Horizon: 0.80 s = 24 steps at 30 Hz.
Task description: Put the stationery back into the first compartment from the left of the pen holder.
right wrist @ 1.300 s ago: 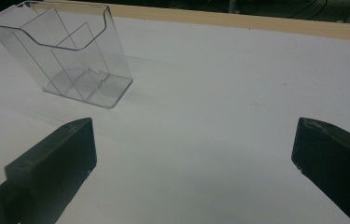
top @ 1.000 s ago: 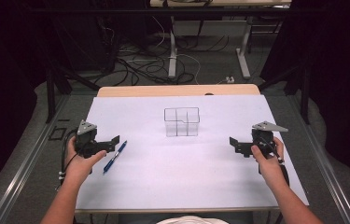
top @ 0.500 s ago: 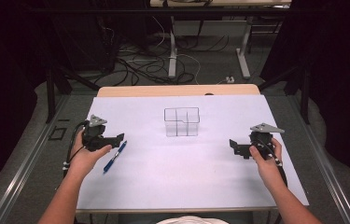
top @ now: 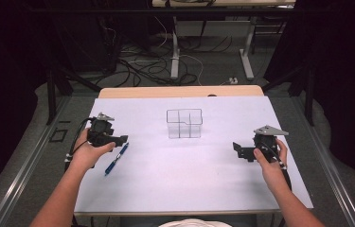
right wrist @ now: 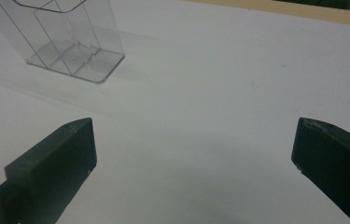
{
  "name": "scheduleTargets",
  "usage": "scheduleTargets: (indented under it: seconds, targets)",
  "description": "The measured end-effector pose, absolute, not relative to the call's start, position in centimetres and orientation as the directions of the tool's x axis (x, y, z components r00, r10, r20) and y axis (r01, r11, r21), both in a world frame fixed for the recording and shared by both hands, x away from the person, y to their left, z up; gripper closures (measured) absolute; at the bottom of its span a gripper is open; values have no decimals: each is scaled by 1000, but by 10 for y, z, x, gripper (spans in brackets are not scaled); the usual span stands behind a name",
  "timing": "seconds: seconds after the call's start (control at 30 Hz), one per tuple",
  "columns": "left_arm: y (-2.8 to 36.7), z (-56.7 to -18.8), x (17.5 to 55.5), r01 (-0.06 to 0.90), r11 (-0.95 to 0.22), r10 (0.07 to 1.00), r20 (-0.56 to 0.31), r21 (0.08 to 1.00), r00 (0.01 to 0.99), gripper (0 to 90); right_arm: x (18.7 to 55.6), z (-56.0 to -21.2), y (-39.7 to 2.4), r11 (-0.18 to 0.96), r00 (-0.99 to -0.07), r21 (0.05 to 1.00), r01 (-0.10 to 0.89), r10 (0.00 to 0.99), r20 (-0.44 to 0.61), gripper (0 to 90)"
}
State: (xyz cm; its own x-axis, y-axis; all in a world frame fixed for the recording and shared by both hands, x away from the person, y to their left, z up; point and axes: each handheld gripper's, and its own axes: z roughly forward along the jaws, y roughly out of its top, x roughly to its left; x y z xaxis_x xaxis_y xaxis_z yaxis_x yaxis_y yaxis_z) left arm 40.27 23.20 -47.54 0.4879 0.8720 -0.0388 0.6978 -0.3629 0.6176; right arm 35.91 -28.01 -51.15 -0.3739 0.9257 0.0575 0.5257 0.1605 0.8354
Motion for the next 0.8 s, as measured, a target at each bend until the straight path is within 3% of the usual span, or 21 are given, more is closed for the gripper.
scheduleTargets:
  seconds: [0.4,0.8]
  targets:
    - [236,-482,418,801,-378,881,-87,465,466,484,360,-514,-281,153,-376,823,547,923,78,0]
    - [235,-494,427,847,-359,896,-110,391,431,574,362,-516,-286,155,-379,821,550,922,80,0]
